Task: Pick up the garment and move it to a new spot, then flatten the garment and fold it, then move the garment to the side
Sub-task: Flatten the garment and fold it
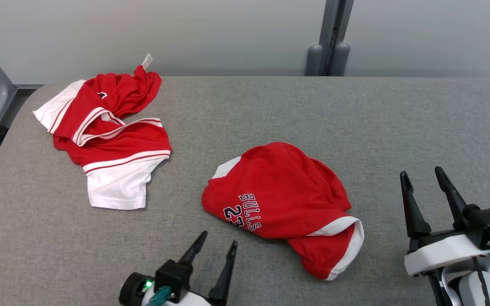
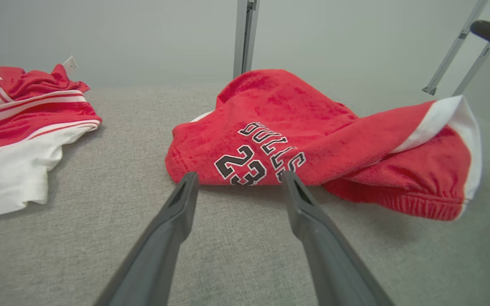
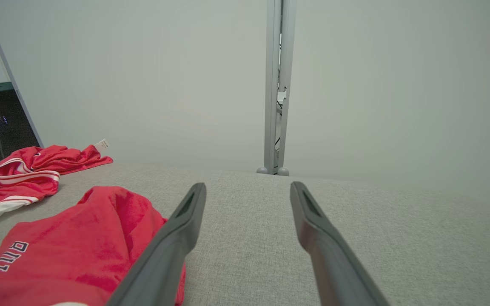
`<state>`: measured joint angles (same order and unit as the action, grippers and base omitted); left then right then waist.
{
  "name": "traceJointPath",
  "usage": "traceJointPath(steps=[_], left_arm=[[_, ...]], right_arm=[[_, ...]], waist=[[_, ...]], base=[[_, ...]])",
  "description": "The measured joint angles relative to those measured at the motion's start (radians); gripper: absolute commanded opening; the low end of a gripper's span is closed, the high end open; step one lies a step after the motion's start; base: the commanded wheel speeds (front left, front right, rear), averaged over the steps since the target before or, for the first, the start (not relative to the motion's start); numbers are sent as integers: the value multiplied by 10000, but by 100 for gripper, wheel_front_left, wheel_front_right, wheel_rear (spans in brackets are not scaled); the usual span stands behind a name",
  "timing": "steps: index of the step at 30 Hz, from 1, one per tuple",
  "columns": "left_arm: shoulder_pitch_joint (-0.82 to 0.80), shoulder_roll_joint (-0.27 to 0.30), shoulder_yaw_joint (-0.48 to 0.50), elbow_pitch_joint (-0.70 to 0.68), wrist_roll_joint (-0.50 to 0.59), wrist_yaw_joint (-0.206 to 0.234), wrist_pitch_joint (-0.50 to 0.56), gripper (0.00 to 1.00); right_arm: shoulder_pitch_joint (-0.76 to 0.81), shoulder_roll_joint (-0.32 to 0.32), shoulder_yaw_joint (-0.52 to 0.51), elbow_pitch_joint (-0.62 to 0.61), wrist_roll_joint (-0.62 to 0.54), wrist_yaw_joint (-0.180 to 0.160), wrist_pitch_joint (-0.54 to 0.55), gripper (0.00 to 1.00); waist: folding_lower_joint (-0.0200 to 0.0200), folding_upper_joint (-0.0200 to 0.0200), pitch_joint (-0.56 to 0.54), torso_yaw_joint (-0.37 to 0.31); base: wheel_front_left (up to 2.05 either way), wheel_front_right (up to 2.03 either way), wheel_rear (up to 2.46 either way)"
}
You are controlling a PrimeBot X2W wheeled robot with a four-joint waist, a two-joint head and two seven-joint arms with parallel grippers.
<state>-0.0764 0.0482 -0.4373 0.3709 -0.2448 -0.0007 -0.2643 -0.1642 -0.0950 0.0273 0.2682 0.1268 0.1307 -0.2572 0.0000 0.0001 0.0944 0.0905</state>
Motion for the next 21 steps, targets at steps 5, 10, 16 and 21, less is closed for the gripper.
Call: traceJointPath(steps=[5,10,16,21], left_arm=[[-636,-2,-884,723,228,-201,0,100],[-1416,-4,-1327,1553,244,-180,0,100],[-2017,0,-1434,2391,318,-19,0,100],[-2259,-4,-1266,2688,357,104,0,41]], right_arm=[[72,102,-230,-368,-249,0,-33,100],[95,207,-410,-512,-399,0,-44,100],[93,303,-594,-683,-405,0,-44,100],[75,366,-683,-809,-431,0,-46,100]], waist=[[0,0,120,-265],[0,0,289,-588],[0,0,590,-960],[0,0,771,-1175]], base=[[0,0,0],[0,0,0],[0,0,0],[0,0,0]])
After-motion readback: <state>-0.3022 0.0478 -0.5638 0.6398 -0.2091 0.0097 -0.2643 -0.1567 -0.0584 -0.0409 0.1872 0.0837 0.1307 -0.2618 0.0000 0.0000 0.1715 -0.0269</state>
